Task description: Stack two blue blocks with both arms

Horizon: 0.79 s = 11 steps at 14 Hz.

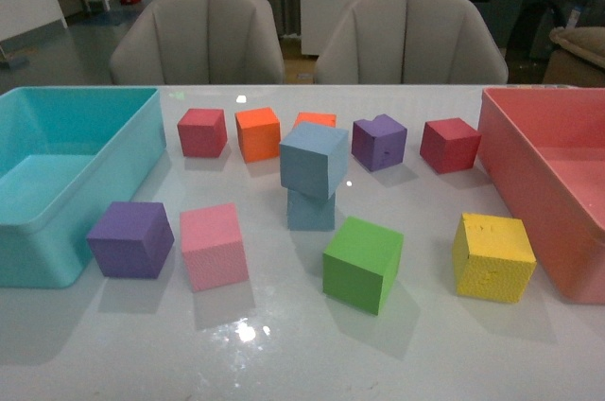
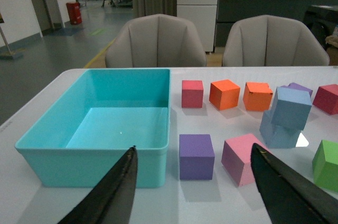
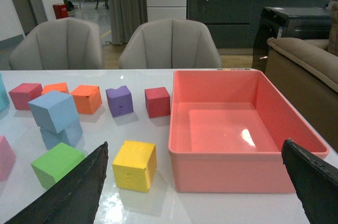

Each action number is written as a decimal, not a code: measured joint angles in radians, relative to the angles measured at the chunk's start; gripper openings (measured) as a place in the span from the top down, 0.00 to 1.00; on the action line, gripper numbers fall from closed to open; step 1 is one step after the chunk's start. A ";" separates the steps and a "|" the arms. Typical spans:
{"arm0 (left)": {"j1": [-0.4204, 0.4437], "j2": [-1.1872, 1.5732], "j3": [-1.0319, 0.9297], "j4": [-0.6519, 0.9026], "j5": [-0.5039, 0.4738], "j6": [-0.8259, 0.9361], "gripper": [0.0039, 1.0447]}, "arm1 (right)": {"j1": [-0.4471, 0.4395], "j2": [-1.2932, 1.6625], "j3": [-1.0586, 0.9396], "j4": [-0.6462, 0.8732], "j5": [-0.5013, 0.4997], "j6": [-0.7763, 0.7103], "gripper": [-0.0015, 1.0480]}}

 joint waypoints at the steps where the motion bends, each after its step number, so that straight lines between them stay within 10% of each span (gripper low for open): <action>1: 0.000 0.000 0.000 0.000 0.000 0.000 0.25 | 0.000 0.000 0.000 0.000 0.000 0.000 0.06; 3: 0.000 0.000 0.000 0.000 0.000 0.002 0.04 | 0.000 0.000 0.000 0.000 0.000 0.000 0.06; 11: 0.000 0.000 0.000 0.000 0.000 0.003 0.06 | 0.000 0.000 0.000 0.000 0.000 0.000 0.06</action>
